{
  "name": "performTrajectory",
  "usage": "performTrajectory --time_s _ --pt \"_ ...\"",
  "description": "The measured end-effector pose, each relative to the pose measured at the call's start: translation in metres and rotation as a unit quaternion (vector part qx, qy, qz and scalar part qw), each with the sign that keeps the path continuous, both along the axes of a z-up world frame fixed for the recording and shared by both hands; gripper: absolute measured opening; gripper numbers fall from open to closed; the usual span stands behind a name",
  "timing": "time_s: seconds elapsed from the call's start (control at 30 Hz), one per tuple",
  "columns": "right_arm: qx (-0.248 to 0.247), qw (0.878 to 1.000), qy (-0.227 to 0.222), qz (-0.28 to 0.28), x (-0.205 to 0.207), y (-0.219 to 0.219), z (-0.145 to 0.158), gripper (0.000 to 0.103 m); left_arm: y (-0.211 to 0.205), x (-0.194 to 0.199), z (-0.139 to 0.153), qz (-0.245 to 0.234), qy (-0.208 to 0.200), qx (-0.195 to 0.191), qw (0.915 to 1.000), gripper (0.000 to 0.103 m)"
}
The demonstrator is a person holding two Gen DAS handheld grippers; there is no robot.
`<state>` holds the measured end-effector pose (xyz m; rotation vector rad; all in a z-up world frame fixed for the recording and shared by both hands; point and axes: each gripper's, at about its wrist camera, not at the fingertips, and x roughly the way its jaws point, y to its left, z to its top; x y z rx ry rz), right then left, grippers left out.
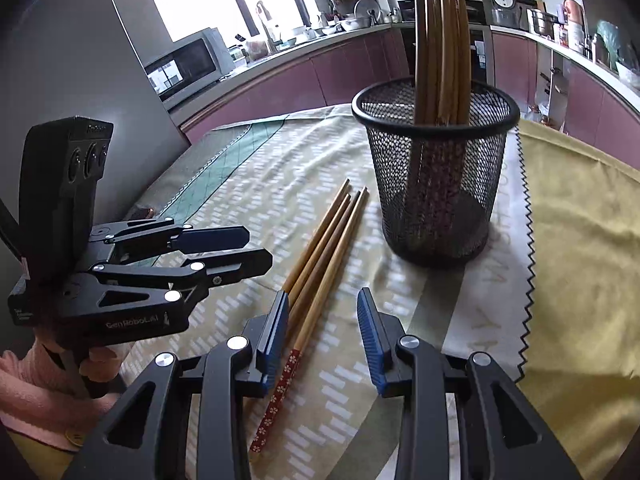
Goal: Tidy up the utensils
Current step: 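Move both open tools back over the loose chopsticks on the cloth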
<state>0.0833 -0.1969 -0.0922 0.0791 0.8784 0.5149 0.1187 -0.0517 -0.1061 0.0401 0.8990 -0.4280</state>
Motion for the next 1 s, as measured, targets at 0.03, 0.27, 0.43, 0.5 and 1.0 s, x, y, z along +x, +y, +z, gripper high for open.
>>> performTrajectory --time_s 0.03,0.27,0.43,0.5,1.0 --pt "-0.002 1.000 0.002 -0.002 -0.001 0.000 -0.002 0.033 0.000 -0.001 -0.002 -0.001 0.003 -0.001 1.0000 0.040" --pt "-0.011 1.000 0.004 -0.006 -0.003 0.002 -0.010 0.033 -0.002 -0.003 -0.006 0.000 0.011 -0.003 0.9999 0.039" --pt "-0.016 1.000 0.006 -0.004 -0.002 0.007 -0.013 0.033 -0.001 -0.001 -0.008 0.002 0.017 -0.005 0.9998 0.041" --pt "-0.018 1.000 0.006 -0.004 -0.001 0.009 -0.014 0.033 -0.001 -0.002 -0.008 0.000 0.016 -0.004 0.9999 0.041" --pt "-0.052 0.999 -0.006 -0.009 -0.003 0.015 -0.015 0.031 -0.014 0.010 -0.010 -0.011 0.021 0.008 0.9997 0.042"
